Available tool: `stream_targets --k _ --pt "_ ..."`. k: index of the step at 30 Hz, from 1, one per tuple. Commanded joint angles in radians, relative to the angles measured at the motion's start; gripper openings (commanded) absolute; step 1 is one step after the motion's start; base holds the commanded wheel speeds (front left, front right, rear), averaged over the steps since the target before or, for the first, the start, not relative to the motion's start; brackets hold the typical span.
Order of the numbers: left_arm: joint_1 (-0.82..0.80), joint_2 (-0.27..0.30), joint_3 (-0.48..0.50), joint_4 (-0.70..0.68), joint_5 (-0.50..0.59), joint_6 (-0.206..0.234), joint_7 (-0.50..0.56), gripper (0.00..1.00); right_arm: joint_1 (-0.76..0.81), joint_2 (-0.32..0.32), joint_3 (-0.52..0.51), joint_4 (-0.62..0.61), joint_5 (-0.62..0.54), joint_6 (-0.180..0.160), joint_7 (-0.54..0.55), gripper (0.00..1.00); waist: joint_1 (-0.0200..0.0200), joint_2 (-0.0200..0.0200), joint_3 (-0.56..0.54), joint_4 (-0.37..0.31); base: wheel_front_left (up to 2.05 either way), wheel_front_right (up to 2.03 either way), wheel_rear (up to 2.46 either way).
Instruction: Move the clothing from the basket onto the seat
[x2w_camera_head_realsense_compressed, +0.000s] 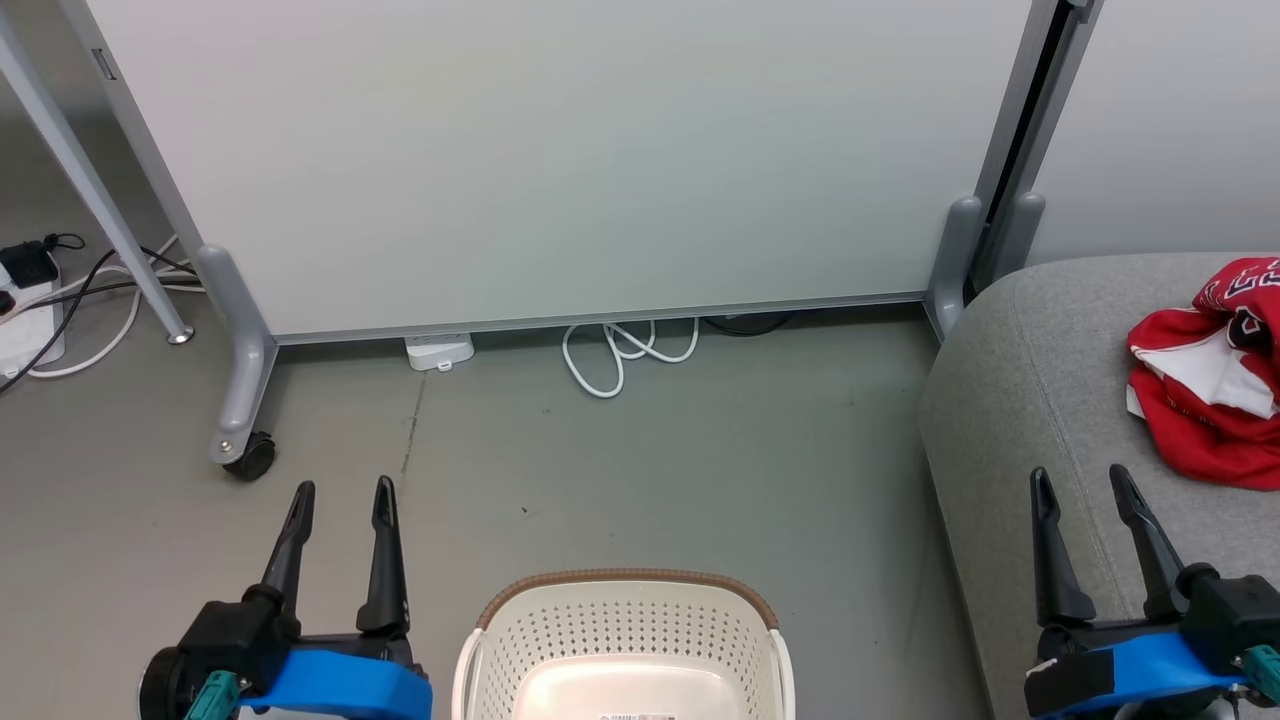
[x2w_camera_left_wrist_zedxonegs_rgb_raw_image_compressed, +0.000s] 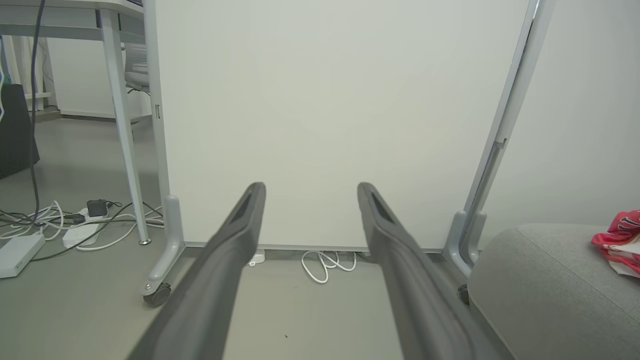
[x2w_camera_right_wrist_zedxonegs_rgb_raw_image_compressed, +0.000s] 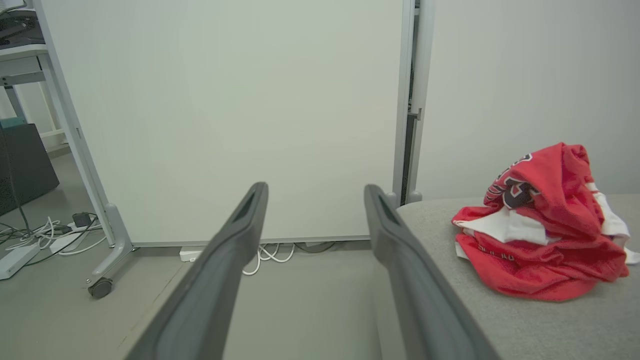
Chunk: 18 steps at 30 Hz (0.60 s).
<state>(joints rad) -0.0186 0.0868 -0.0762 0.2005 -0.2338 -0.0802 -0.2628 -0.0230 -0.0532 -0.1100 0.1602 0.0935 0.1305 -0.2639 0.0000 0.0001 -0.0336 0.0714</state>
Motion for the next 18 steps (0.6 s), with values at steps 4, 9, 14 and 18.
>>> stream_targets --k 4,9,14,18 --pt "0.018 -0.014 0.021 0.021 0.027 -0.021 -0.003 1.0 0.026 0.004 0.001 0.014 0.019 0.001 -0.001 1.0 0.0 -0.0001 -0.002 0.003 0.0 0.0 0.0" --pt "0.028 -0.024 0.036 0.033 0.042 -0.034 -0.003 1.0 0.029 0.004 0.002 0.024 0.027 0.001 -0.001 1.0 0.0 -0.0001 -0.006 0.001 0.0 0.0 0.0" --pt "0.021 -0.029 0.05 0.037 0.056 -0.042 -0.003 1.0 0.03 0.004 0.0 0.029 0.035 0.001 -0.001 1.0 0.0 -0.0001 -0.008 0.004 0.0 0.0 0.0" --pt "0.023 -0.031 0.046 0.054 0.059 -0.037 0.003 0.0 0.019 0.002 0.002 0.048 0.028 0.0 0.001 0.0 0.0001 -0.0001 -0.009 0.005 0.0 0.0 0.0"
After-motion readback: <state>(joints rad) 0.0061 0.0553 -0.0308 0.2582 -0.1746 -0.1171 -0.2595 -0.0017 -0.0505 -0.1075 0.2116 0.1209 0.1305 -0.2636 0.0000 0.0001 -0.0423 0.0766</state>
